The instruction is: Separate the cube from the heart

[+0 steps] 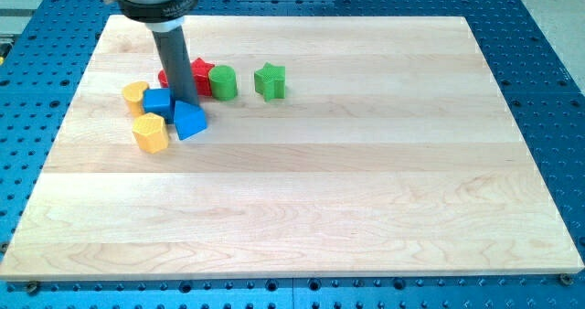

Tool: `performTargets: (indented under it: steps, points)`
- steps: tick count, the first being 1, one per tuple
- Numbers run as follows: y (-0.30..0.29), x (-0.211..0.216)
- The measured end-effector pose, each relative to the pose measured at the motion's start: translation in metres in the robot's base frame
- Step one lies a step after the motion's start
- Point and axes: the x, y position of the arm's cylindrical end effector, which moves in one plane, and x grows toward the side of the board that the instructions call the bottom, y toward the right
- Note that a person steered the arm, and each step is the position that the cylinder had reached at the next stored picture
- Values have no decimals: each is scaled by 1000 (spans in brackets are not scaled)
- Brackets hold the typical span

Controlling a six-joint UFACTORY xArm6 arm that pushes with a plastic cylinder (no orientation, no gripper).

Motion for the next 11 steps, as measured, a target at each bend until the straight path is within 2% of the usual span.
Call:
performTargets:
  steps: [1, 3, 4, 5, 6, 7, 9, 10, 11]
  points:
    - [-4, -13]
    - [-86, -19]
    - [-112, -5]
    - [-88, -13]
    - [-58, 1]
    - [-59, 19]
    - [-51, 17]
    - [7, 3]
    - [72, 17]
